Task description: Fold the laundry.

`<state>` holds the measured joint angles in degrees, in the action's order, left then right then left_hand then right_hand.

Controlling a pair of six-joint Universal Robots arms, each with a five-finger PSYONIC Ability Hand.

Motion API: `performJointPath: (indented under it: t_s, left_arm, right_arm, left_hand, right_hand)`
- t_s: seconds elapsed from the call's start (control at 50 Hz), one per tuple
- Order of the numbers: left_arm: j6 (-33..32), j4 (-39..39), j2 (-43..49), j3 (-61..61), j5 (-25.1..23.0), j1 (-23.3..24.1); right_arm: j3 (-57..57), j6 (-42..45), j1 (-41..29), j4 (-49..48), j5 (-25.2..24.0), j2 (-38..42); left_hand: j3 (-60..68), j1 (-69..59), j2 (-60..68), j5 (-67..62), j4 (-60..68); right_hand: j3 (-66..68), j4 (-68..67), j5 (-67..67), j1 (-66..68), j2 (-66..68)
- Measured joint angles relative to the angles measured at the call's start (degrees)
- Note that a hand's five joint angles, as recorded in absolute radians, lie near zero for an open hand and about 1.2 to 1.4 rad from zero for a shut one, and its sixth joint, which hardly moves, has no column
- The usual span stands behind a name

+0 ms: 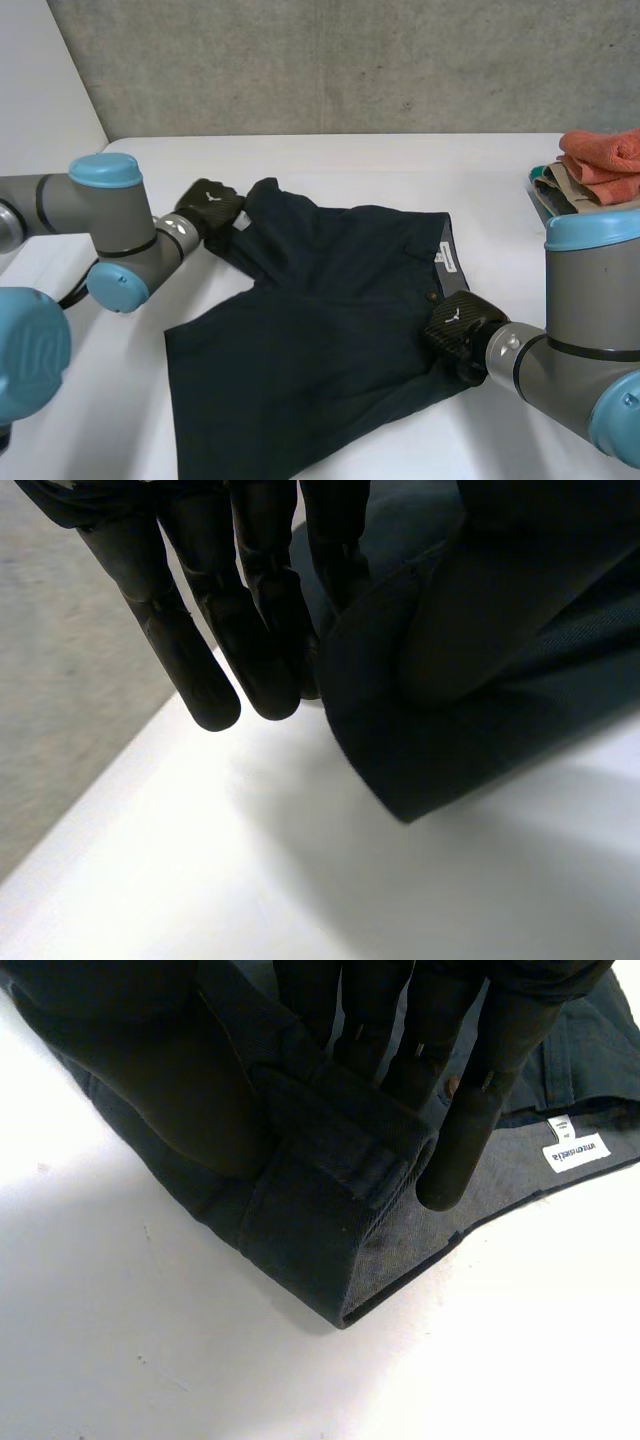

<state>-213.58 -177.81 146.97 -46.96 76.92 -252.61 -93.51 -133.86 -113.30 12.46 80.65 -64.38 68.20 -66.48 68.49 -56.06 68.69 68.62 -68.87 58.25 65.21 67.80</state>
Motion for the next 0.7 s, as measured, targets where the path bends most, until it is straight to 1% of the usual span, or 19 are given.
performJointPath:
  t_s: [0.04,0.14,0.26,0.38,0.4,0.44,0.46,0.48,0.5,0.52,0.54,0.56,0.6,0.64,0.66,0.68,0.7]
  left_arm:
    - [-1.4,-0.9,-2.3,-2.9,2.4,-0.2]
    - [-5.3,-2.0,-7.6,-10.6,6.2,-0.7]
    - [-10.4,-2.3,-11.8,-18.2,8.7,-0.9]
    - [-14.1,-2.6,-12.6,-20.8,11.2,-0.5]
    - [-14.7,-2.9,-12.5,-20.8,11.9,-0.3]
    - [-15.2,-3.6,-12.6,-20.6,12.8,0.2]
    - [-15.2,-3.8,-12.7,-20.5,13.1,0.3]
    - [-15.3,-4.4,-13.1,-20.4,13.9,0.6]
    - [-15.2,-4.8,-13.5,-20.3,14.6,0.8]
    - [-15.0,-5.1,-14.2,-20.4,15.4,1.0]
    - [-14.7,-5.3,-14.9,-20.5,16.2,1.2]
    - [-14.3,-5.4,-15.9,-20.8,17.1,1.4]
    - [-13.6,-5.3,-17.4,-21.5,18.3,1.7]
    - [-11.7,-4.3,-21.0,-23.5,20.0,2.1]
    - [-11.3,-4.0,-21.8,-24.1,20.3,2.2]
    - [-9.5,-2.6,-24.9,-26.5,21.0,2.5]
    - [-9.5,-2.6,-24.9,-26.5,21.0,2.5]
  right_arm:
    - [0.0,-0.1,-0.1,0.1,0.0,-0.1]
    - [0.1,-0.8,-0.4,0.2,-0.1,-0.4]
    - [0.2,-2.2,-0.7,0.2,-0.1,-0.9]
    - [0.5,-3.5,-0.8,0.0,-0.1,-1.4]
    - [0.6,-3.8,-0.9,0.0,-0.1,-1.5]
    - [0.6,-4.2,-0.9,-0.1,-0.1,-1.7]
    - [0.6,-4.3,-0.9,-0.1,-0.1,-1.7]
    - [0.7,-4.6,-0.9,-0.1,-0.1,-1.8]
    - [0.7,-4.8,-0.9,-0.1,-0.1,-1.9]
    - [0.7,-5.1,-0.9,-0.2,-0.1,-2.1]
    - [0.8,-5.4,-0.9,-0.3,-0.1,-2.2]
    - [0.8,-5.7,-0.9,-0.5,-0.2,-2.3]
    - [0.9,-6.3,-0.8,-0.7,-0.3,-2.4]
    - [1.2,-7.7,-0.7,-1.3,-0.5,-2.5]
    - [1.3,-8.0,-0.7,-1.5,-0.5,-2.5]
    - [1.6,-9.5,-0.7,-1.9,-0.8,-2.5]
    - [1.6,-9.5,-0.7,-1.9,-0.8,-2.5]
  left_hand:
    - [0.0,0.0,0.0,0.0,0.0]
    - [0.0,0.0,0.0,0.0,0.0]
    - [0.0,0.0,0.0,0.0,0.0]
    - [-1.3,0.8,-1.6,0.6,-1.4]
    - [-7.1,5.9,-7.3,4.2,-7.5]
    - [-19.3,20.1,-19.8,17.0,-20.0]
    - [-19.3,20.1,-19.8,17.0,-20.0]
    - [-29.7,31.6,-30.4,27.7,-30.7]
    - [-37.9,39.1,-38.6,35.4,-38.2]
    - [-41.9,43.2,-42.5,40.3,-43.0]
    - [-45.3,45.0,-45.9,43.8,-46.4]
    - [-46.1,45.0,-46.7,44.8,-47.4]
    - [-46.2,45.0,-46.8,45.0,-47.5]
    - [-46.4,45.0,-46.9,45.4,-47.6]
    - [-46.4,45.0,-46.9,45.4,-47.6]
    - [-46.4,45.0,-46.9,45.4,-47.6]
    - [-46.4,45.0,-46.9,45.4,-47.6]
  right_hand:
    - [0.0,0.0,0.0,0.0,0.0]
    - [0.0,0.0,0.0,0.0,0.0]
    - [0.0,0.0,0.0,0.0,0.0]
    - [0.0,0.0,0.0,0.0,0.0]
    - [0.0,0.0,0.0,0.0,0.0]
    - [0.0,0.0,0.0,0.0,0.0]
    - [0.0,0.0,0.0,0.0,0.0]
    - [0.0,0.0,0.0,0.0,0.0]
    - [0.0,0.0,0.0,0.0,0.0]
    - [0.0,0.0,0.0,0.0,0.0]
    - [0.0,0.0,0.0,0.0,0.0]
    - [0.0,0.0,0.0,0.0,0.0]
    - [0.0,0.0,0.0,0.0,0.0]
    - [0.0,0.0,0.0,0.0,0.0]
    - [0.0,0.0,0.0,0.0,0.0]
    - [0.0,0.0,0.0,0.0,0.0]
    - [0.0,0.0,0.0,0.0,0.0]
